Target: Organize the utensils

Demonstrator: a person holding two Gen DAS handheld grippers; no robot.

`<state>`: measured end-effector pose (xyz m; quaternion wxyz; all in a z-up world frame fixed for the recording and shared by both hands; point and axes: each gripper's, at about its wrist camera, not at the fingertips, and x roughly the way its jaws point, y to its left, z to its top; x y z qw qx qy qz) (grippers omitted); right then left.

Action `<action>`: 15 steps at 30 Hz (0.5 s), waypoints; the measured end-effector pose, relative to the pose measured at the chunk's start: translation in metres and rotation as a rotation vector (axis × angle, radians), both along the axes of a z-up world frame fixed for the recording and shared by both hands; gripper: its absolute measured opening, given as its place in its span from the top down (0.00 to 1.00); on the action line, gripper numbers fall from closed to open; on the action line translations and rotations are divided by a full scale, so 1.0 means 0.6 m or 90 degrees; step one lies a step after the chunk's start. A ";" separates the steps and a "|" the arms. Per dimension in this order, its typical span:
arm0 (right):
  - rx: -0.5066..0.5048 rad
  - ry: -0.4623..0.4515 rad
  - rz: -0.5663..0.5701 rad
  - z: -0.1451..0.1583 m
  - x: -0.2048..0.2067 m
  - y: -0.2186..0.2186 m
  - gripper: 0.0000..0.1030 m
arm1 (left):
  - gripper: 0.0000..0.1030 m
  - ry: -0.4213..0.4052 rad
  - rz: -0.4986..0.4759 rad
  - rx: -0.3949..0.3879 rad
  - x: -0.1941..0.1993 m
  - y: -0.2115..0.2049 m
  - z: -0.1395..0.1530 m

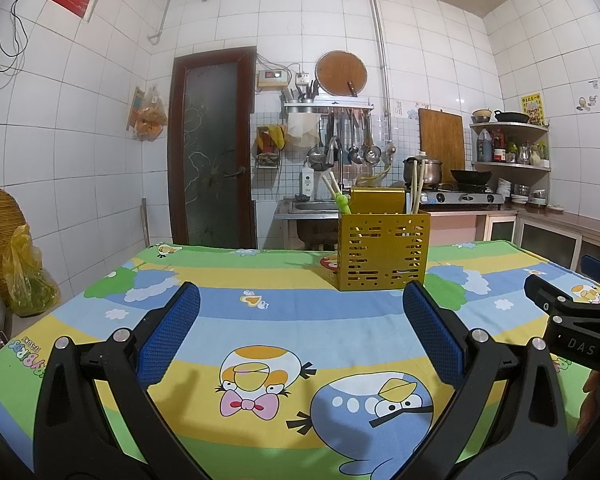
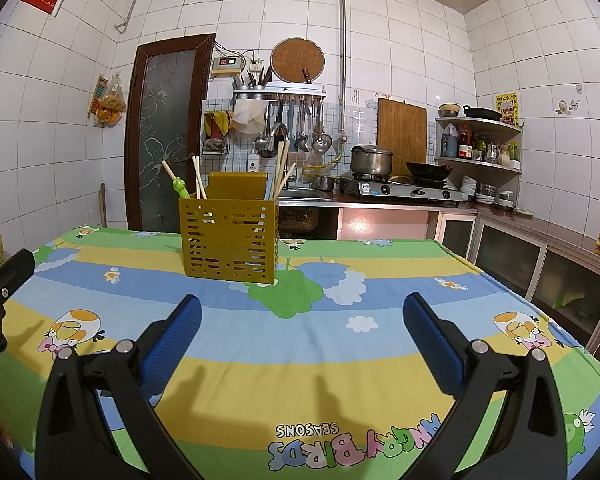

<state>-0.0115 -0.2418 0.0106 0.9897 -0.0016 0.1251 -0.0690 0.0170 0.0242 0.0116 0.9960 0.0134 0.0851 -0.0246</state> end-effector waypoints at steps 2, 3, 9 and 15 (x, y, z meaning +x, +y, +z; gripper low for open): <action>0.000 -0.001 0.000 0.000 0.000 0.001 0.04 | 0.05 0.000 0.000 0.000 0.001 0.001 0.000; 0.000 -0.001 0.000 0.000 0.000 0.000 0.04 | 0.05 0.000 0.000 0.000 0.001 0.001 0.000; 0.000 -0.001 0.000 0.000 0.000 0.001 0.04 | 0.05 -0.002 0.000 0.000 0.002 0.001 0.001; 0.000 -0.001 -0.001 0.000 0.000 0.001 0.04 | 0.05 -0.005 -0.001 0.001 -0.002 -0.004 0.005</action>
